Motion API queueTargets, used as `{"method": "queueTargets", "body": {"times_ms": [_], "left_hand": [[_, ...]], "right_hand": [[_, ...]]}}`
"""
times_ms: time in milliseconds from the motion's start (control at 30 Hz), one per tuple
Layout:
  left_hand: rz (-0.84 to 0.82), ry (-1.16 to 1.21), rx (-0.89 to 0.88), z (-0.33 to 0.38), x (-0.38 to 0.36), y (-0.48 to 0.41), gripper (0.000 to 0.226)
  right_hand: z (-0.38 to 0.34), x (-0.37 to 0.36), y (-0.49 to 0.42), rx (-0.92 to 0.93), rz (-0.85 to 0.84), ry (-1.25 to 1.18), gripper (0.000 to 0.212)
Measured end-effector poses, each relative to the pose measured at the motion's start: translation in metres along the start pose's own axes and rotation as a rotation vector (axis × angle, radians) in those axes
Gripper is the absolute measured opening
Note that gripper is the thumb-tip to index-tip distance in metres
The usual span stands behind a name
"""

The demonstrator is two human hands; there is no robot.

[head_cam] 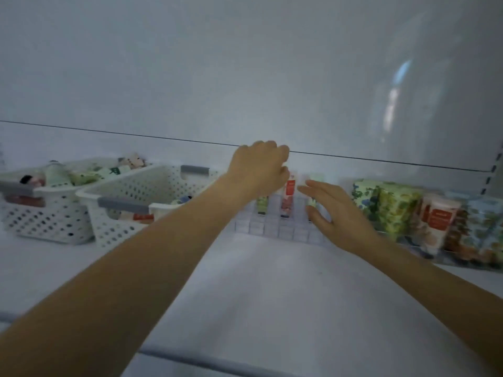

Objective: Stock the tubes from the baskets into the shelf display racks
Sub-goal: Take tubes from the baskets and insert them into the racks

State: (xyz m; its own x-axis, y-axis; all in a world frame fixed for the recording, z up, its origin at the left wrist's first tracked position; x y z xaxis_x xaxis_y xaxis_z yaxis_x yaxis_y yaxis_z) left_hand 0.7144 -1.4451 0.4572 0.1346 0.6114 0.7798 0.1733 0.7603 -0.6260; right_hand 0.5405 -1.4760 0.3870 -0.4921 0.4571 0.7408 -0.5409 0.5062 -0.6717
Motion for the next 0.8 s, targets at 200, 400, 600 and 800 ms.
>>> {"method": "queueTargets", "body": {"times_ms": [200,400,600,800], "left_hand": [[-0.12,0.068,0.238,-0.113,0.07,0.02,0.023],[-0.219,0.018,0.245,-0.188,0.076,0.039,0.017],[-0.494,-0.042,0.153,-0.22,0.033,0.02,0.025],[-0.864,-0.054,0.159,-0.216,-0.025,0.019,0.041]], "right_hand": [[-0.072,-0.025,-0.09,0.195,-0.178,-0.214,0.04],[-0.106,-0.049,-0.152,0.289,-0.341,-0.312,0.029],[-0.106,-0.084,-0.19,0.342,-0.632,-0.293,0.026],[-0.108,-0.114,-0.217,0.375,-1.069,-0.119,0.03]]}}
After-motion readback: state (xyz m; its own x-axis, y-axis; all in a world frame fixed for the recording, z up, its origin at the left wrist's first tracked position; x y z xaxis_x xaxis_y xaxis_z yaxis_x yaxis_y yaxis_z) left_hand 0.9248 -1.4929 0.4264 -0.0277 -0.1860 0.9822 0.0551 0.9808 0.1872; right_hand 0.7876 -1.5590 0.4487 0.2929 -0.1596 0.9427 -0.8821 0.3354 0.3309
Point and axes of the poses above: each hand's wrist, its own y-axis away from the middle knuckle, its own x-axis out of the back of the hand, z = x × y, the point moved 1 cm from there along -y, towards the middle knuckle, and after that the axes turned 6 degrees about y, right-handed, at the moved point
